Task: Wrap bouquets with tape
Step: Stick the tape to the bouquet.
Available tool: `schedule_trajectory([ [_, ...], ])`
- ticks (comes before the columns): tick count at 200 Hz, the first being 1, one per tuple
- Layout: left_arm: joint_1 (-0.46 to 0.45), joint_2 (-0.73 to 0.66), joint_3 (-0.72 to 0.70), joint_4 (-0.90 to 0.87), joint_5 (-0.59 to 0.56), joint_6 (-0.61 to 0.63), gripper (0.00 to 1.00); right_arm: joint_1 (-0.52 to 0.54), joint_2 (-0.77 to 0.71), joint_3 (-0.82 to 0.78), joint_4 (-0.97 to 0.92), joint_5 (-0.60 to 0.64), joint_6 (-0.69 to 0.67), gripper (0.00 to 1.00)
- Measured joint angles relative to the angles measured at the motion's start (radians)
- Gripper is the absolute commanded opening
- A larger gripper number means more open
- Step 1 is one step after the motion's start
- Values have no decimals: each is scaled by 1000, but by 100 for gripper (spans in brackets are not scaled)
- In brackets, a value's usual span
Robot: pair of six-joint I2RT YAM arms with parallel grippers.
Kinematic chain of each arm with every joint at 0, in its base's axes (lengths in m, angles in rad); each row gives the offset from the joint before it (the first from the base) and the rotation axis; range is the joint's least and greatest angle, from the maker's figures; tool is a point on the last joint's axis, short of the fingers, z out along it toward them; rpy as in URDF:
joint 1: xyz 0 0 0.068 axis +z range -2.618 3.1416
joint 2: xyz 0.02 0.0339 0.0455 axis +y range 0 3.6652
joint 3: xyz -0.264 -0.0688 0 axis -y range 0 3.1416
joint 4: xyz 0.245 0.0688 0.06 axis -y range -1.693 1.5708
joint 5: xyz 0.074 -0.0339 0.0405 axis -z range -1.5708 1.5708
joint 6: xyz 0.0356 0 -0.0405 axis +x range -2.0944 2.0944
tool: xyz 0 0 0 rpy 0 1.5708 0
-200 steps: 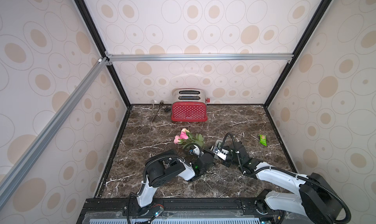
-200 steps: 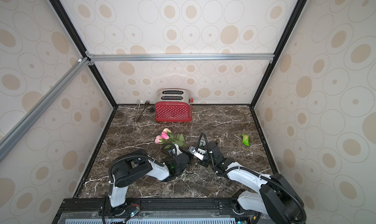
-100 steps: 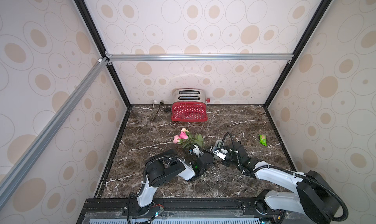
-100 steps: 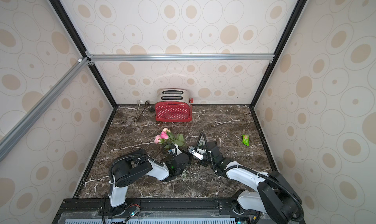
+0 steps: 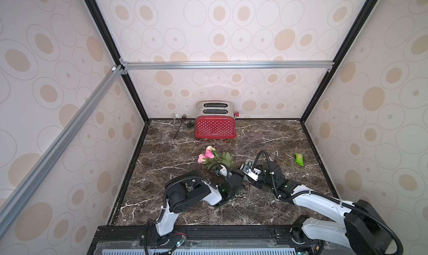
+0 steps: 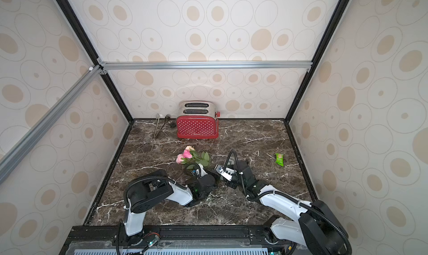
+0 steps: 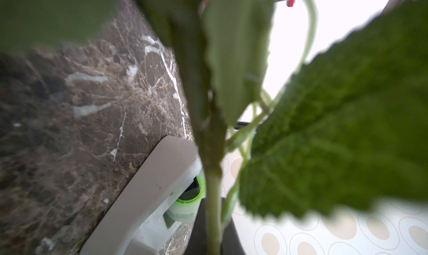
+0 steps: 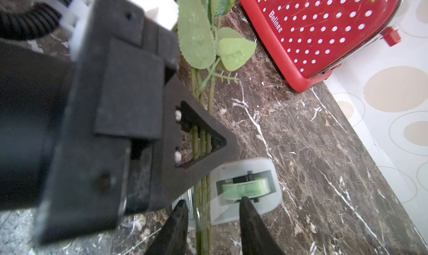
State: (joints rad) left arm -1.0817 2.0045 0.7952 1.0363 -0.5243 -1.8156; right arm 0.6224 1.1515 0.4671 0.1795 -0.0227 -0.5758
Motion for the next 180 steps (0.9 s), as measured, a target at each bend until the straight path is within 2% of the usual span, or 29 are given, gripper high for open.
schedule_trajectory([
  [64,0,0,0,1,3,3,0,0,43,0,1,1,3,38],
  [104,0,0,0,2,3,6,0,0,7,0,-17,9,50,45],
  [132,3,0,0,3,5,10,0,0,-97,30,-101,33,166,66],
  [158,11,-16,-7,2,11,24,0,-13,-163,116,-216,57,322,73],
  [180,17,-33,-9,4,23,34,0,-82,-155,231,-361,1,463,73],
])
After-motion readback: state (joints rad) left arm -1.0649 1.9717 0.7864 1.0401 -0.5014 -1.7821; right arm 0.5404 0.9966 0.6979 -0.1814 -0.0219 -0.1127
